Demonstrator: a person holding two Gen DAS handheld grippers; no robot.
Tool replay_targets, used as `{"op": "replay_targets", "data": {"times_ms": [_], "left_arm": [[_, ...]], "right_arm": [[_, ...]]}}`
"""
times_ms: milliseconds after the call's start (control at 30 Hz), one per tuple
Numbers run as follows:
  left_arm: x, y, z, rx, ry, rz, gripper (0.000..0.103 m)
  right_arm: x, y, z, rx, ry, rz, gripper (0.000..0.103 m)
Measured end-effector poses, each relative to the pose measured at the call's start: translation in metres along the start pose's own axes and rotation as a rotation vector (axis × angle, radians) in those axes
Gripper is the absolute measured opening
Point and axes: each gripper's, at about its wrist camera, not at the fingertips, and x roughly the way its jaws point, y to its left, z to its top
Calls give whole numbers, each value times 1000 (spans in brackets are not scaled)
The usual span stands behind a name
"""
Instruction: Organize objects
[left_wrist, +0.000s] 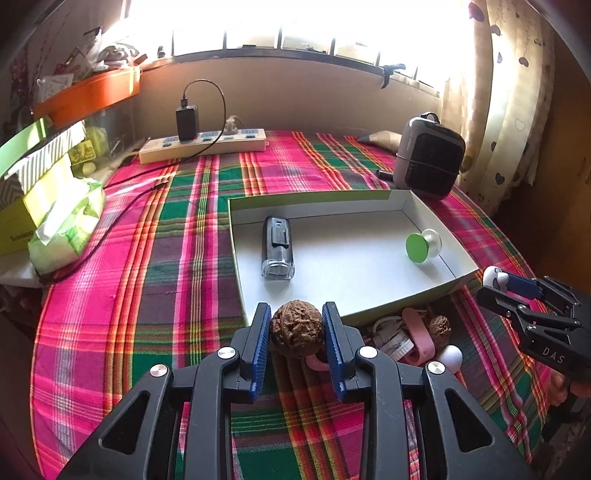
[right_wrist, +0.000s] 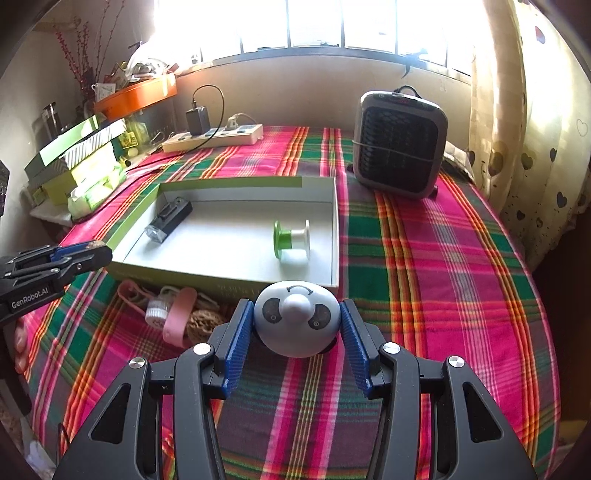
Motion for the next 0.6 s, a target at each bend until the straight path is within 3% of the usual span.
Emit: {"op": "replay_targets", "data": {"times_ms": [600], "left_arm": [[36, -21, 40, 56, 9, -49, 26]], "right_arm": [[44, 5, 60, -53, 2, 13, 49]]}}
